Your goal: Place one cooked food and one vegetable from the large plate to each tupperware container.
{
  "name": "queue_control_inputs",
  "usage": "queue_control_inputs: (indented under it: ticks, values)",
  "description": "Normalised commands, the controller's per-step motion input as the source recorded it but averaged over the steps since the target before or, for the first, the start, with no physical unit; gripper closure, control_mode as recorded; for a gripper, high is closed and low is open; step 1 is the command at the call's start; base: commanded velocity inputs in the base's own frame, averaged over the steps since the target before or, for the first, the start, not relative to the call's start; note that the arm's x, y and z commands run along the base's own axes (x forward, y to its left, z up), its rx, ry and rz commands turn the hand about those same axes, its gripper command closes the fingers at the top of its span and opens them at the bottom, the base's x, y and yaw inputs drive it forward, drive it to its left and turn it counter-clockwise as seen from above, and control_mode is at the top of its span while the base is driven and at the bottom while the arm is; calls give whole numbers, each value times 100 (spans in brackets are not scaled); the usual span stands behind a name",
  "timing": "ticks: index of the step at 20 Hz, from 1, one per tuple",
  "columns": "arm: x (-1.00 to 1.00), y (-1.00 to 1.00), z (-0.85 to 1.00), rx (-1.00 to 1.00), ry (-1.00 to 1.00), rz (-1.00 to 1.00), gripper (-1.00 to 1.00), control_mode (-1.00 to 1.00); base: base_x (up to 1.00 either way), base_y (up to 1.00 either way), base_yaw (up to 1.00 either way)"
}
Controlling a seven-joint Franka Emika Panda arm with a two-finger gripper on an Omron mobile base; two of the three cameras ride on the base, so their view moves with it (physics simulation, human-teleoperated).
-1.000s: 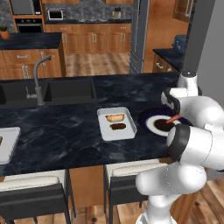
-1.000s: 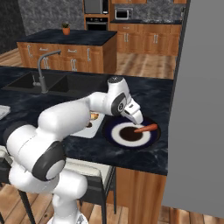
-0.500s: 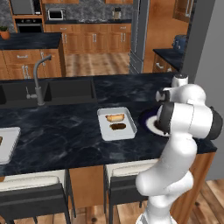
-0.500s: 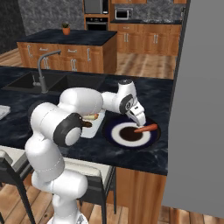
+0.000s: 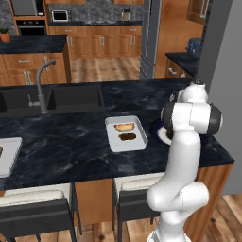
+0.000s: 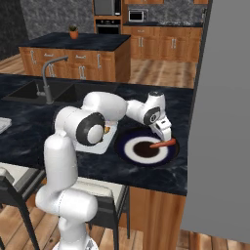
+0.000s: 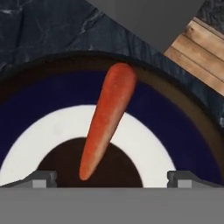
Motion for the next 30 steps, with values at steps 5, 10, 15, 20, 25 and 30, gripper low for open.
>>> queue_control_inputs:
  ticks: [5, 10, 15, 20, 25, 30]
  values:
    - [28, -33, -36, 3, 6, -9, -100, -100, 0, 0, 0]
    - [31, -7, -36, 0, 1, -12, -100, -100, 0, 0, 0]
    - [37, -9, -38, 0, 0, -11, -100, -100, 0, 0, 0]
    - [-1, -8, -59, 4, 1, -8, -100, -100, 0, 0, 0]
    - [-50, 26, -98, 14, -1, -4, 100, -100, 0, 0, 0]
    - [-59, 45, -93, 15, -10, -1, 100, -100, 0, 0, 0]
